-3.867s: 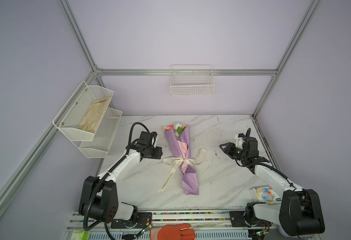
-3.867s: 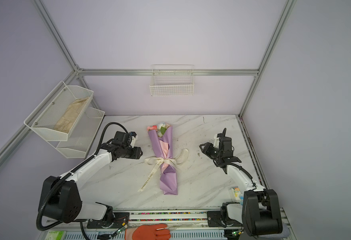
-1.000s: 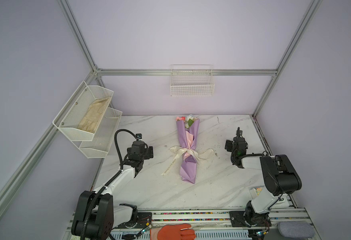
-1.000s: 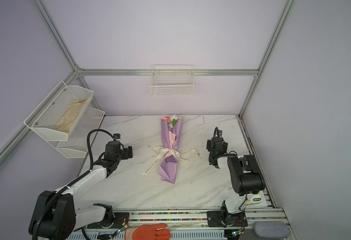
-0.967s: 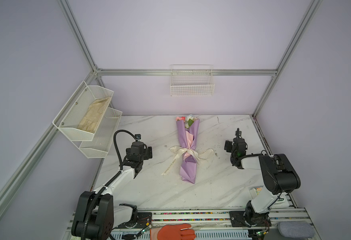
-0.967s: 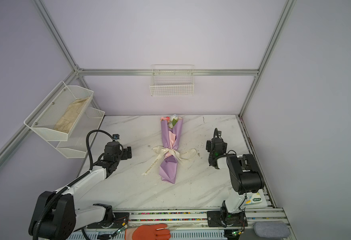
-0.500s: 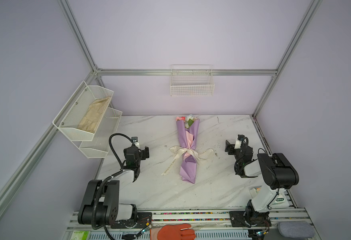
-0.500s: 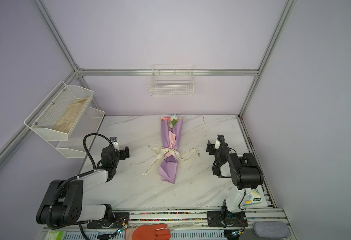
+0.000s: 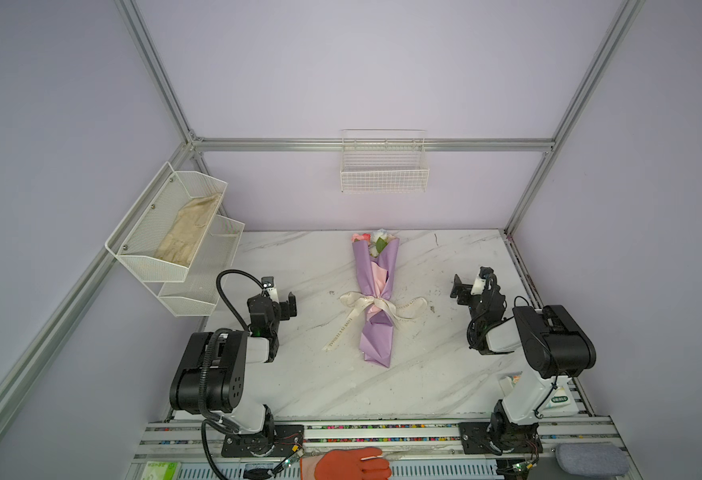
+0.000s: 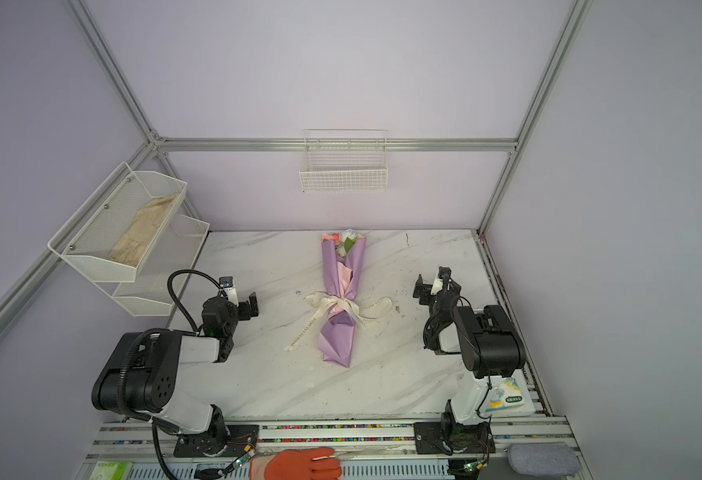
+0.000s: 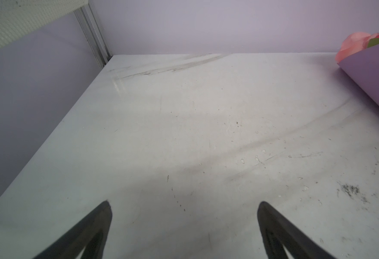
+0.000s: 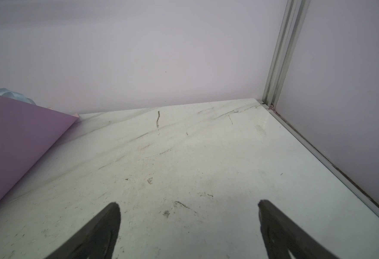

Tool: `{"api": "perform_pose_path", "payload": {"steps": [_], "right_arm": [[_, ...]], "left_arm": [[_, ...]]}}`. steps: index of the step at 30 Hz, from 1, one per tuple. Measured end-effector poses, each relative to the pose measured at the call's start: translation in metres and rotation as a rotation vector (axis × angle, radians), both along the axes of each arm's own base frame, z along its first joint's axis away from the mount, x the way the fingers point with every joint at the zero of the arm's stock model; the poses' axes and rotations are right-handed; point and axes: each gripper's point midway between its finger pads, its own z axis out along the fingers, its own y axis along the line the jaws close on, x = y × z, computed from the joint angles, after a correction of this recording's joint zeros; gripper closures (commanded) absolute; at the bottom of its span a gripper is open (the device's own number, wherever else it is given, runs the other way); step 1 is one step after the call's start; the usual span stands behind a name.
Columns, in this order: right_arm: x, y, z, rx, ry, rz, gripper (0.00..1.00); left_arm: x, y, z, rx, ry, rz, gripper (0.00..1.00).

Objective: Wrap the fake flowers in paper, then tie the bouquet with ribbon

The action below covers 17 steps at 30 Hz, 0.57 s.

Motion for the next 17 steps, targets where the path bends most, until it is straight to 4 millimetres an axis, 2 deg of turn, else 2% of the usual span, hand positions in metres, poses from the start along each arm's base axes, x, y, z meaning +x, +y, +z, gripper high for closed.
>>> {"api": "perform_pose_path", "payload": {"steps": [17], "right_arm": [[-0.0001,-0.0003,-0.0001,-0.001,0.0,-0.003,0.03]], "left_arm": [[0.0028,0.0002,0.0085,0.002,-0.037,0.0,0.0]]}}
